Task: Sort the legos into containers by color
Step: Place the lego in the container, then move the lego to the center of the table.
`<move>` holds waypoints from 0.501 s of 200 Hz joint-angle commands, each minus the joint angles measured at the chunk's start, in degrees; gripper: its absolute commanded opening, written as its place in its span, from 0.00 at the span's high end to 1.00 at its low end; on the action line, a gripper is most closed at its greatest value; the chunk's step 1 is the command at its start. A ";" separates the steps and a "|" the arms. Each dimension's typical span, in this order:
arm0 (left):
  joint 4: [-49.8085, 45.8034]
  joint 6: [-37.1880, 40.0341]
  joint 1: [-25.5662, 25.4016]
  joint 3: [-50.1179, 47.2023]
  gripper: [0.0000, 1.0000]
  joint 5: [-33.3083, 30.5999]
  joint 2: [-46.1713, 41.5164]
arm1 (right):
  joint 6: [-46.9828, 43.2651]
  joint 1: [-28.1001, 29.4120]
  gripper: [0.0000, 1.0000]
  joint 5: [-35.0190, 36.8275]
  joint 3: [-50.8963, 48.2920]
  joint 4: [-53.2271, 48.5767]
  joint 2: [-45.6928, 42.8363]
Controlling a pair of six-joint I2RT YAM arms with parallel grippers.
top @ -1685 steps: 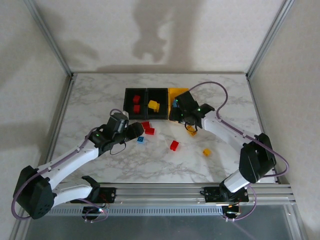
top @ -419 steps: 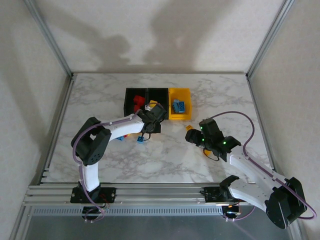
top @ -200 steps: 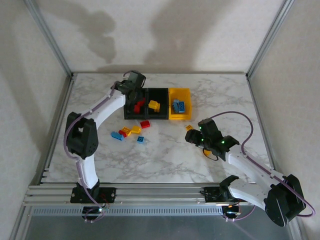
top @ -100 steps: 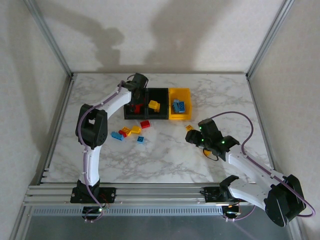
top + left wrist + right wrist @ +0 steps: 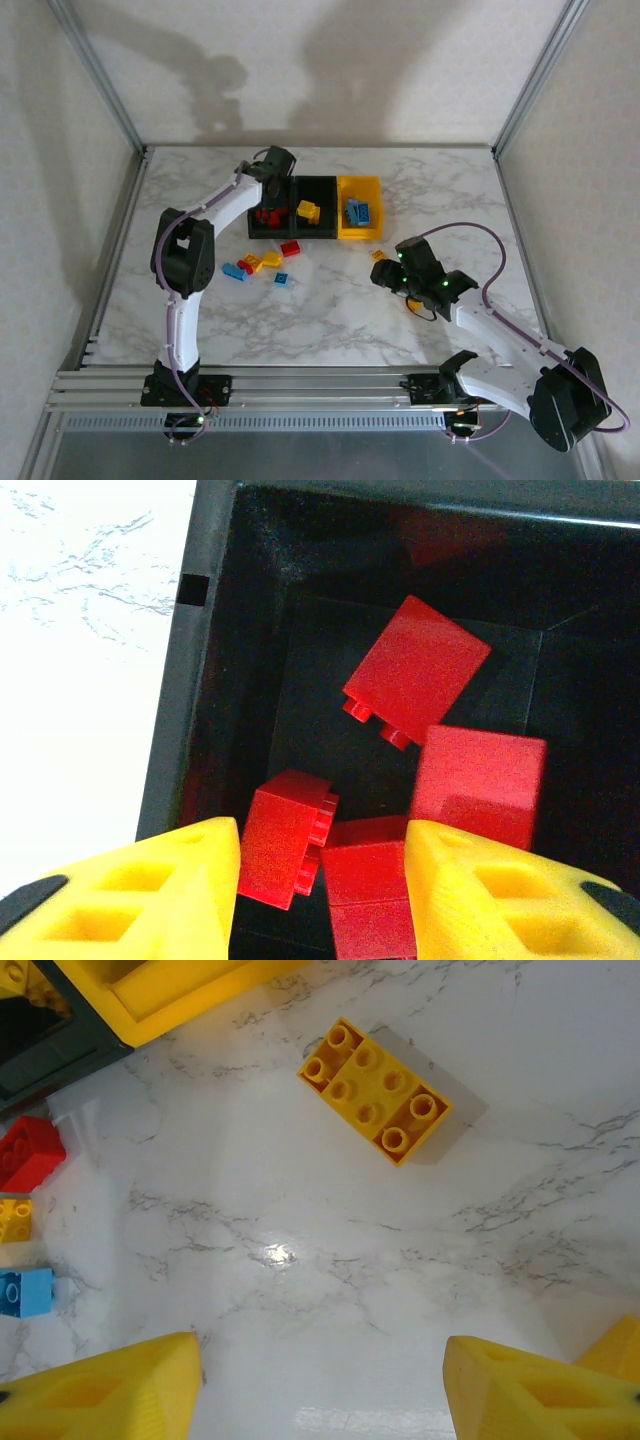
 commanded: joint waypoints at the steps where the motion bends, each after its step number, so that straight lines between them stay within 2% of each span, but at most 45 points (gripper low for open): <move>1: -0.75 -0.68 -0.12 -0.89 0.53 2.37 -6.05 | -0.27 0.52 0.35 0.58 2.09 -0.58 0.06; 52: 3.36 -2.32 -1.57 -16.48 0.50 5.72 -18.46 | -1.76 0.52 0.35 -0.52 2.75 0.08 -0.62; 100: 7.09 -4.26 -3.95 -30.69 0.44 10.31 -28.31 | -2.69 0.52 0.35 -1.61 3.72 2.45 2.72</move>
